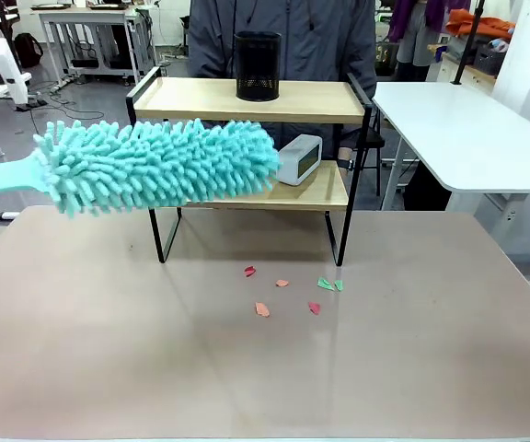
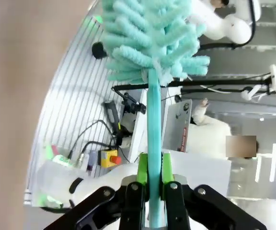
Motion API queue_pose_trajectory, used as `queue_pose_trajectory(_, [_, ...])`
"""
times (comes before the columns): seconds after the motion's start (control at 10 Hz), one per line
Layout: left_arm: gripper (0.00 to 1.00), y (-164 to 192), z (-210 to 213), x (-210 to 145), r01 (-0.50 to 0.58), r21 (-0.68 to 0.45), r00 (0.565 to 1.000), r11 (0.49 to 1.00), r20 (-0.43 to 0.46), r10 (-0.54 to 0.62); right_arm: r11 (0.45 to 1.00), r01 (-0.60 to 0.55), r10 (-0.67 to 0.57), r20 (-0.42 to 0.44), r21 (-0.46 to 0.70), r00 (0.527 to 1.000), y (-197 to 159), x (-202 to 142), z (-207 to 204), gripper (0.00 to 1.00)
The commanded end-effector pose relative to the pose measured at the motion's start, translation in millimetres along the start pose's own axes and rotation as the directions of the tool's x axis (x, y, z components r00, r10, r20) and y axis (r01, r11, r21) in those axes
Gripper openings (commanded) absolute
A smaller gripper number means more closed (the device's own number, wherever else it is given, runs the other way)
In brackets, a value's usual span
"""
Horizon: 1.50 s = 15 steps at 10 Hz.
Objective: Clean the shelf.
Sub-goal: Hand the Duster back to the human.
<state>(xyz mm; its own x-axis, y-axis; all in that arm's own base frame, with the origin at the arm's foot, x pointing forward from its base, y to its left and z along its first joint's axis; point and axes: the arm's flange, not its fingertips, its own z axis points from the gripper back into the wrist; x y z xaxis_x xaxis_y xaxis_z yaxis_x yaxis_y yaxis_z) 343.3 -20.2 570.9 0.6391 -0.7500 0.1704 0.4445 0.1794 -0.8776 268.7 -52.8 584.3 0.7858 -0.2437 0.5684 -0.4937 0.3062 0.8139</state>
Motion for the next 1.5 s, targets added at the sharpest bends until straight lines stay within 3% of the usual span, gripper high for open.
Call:
queue_pose_trajectory(0.0, [0.12,-15,25,-53,-0.023,-0.008,0.981,1.0,0.195,0.025,1.0,0.02,-0.019,0.042,-0.015,0.999,-7,3,13,1.0])
queue_pose_trajectory(0.1, [0.12,-15,25,-53,-0.023,-0.008,0.981,1.0,0.195,0.025,1.0,0.02,-0.019,0.042,-0.015,0.999,-7,3,13,1.0])
queue_pose_trajectory(0.2, [0.12,-1,12,-17,-0.009,0.005,0.998,1.0,0.055,0.009,1.0,0.009,-0.008,0.022,-0.004,1.0,-4,1,7,1.0])
queue_pose_trajectory(0.3, [0.12,-12,-3,-2,0.085,-0.047,0.989,0.995,-0.113,-0.09,1.0,-0.029,0.029,0.013,-0.012,0.999,-1,7,-10,1.0])
queue_pose_trajectory(0.4, [0.12,-27,-17,5,0.156,-0.119,0.95,0.981,-0.253,-0.182,0.999,-0.054,0.054,0.011,-0.011,0.998,5,12,-27,1.0])
queue_pose_trajectory(0.6, [0.12,-49,-44,16,0.2,-0.133,0.868,0.971,-0.436,-0.239,0.992,-0.123,0.122,-0.063,-0.009,0.99,15,8,-74,1.0])
queue_pose_trajectory(0.7, [0.12,-53,-53,23,0.203,-0.089,0.849,0.975,-0.48,-0.22,0.99,-0.139,0.138,-0.097,-0.001,0.986,20,1,-94,1.0])
queue_pose_trajectory(0.9, [0.12,-58,-58,39,0.225,-0.099,0.817,0.969,-0.523,-0.243,0.986,-0.136,0.156,-0.271,0.094,0.95,36,-24,-140,1.0])
queue_pose_trajectory(1.1, [0.12,-62,-57,52,0.25,-0.088,0.82,0.964,-0.51,-0.259,0.986,-0.116,0.16,-0.455,0.122,0.876,41,-52,-186,1.0])
queue_pose_trajectory(1.4, [0.12,-61,-61,77,0.248,-0.087,0.819,0.965,-0.513,-0.257,0.982,-0.114,0.183,-0.612,0.15,0.77,56,-92,-234,1.0])
